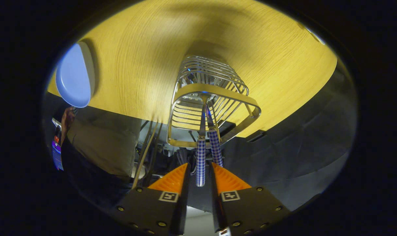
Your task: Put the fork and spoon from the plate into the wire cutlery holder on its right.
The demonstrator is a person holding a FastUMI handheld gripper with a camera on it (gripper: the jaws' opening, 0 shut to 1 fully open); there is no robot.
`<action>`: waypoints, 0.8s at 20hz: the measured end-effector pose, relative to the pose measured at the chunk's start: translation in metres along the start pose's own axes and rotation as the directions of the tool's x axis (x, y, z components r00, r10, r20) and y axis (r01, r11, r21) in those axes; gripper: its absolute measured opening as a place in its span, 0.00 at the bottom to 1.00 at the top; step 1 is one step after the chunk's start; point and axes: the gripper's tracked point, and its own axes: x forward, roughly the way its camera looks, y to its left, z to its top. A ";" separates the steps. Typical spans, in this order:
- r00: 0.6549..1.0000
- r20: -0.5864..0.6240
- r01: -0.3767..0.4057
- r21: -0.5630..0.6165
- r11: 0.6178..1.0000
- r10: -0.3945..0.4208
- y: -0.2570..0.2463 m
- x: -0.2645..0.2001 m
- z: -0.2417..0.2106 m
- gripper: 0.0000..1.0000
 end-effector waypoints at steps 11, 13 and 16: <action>0.875 0.426 0.222 0.069 0.973 -0.230 -0.021 -0.073 -0.043 0.96; 0.799 0.564 0.178 0.109 0.978 -0.209 -0.002 -0.095 -0.040 0.95; 0.633 0.746 0.105 0.185 0.977 -0.209 0.026 -0.132 -0.039 0.96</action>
